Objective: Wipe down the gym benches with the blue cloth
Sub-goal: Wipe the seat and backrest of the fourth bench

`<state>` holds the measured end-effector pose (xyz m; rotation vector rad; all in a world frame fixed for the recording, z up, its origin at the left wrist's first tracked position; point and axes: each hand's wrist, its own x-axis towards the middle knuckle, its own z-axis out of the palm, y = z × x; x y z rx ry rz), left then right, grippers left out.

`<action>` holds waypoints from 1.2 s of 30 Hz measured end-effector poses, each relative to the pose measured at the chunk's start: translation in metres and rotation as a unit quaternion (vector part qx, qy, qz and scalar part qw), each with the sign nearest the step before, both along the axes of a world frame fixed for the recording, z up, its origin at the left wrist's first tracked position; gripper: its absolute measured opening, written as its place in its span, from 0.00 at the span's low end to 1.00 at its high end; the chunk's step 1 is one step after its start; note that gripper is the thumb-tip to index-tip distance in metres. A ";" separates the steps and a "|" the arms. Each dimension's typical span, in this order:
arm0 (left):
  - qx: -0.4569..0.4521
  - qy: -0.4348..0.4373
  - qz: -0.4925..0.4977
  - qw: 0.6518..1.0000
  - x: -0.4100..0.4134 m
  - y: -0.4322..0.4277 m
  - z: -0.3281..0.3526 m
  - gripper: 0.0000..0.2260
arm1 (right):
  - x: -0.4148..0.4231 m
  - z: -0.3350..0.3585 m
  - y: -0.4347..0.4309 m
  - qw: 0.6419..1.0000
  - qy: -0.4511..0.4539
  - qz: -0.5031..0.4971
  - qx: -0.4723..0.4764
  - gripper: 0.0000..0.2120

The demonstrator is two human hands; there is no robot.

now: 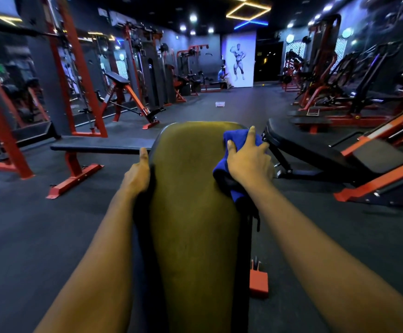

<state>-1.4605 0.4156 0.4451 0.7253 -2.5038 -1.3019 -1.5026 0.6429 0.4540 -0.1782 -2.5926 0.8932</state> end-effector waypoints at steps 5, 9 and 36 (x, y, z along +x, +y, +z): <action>0.009 0.017 -0.001 1.000 0.002 0.000 -0.002 0.38 | -0.032 0.023 0.005 1.000 -0.015 0.018 -0.017 0.34; 0.001 0.019 0.002 1.000 0.000 0.001 -0.002 0.37 | -0.010 -0.002 0.005 0.998 0.034 0.042 0.034 0.32; -0.012 0.031 0.020 0.999 -0.004 0.003 -0.003 0.36 | -0.116 0.073 0.000 0.957 -0.035 0.191 0.217 0.35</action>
